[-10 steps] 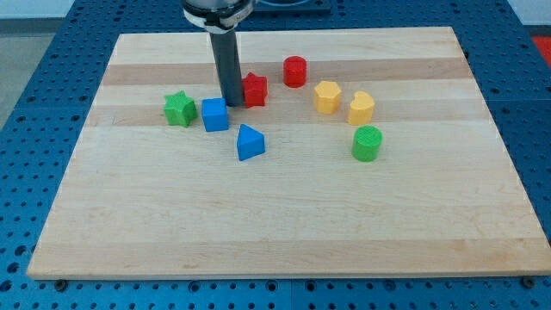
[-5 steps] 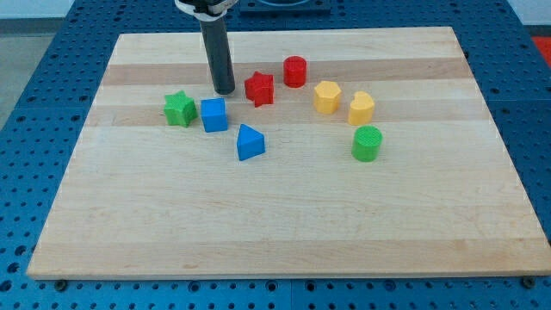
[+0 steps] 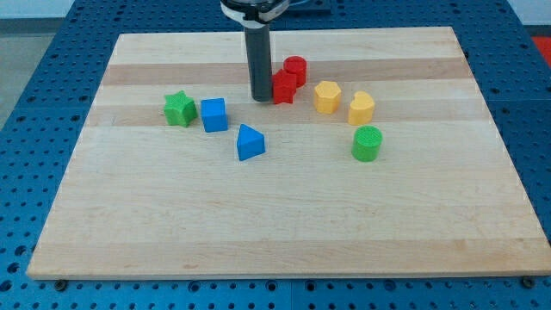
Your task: Place the red star into the red circle
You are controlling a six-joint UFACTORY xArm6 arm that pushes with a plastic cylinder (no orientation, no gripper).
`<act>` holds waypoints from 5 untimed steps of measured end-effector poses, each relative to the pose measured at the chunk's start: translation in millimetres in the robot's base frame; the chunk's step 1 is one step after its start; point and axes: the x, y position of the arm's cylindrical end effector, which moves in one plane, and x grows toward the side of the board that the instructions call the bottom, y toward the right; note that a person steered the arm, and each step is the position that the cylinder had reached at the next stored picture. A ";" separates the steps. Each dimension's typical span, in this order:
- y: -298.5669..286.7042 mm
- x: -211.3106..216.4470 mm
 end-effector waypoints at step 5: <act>23.7 9.2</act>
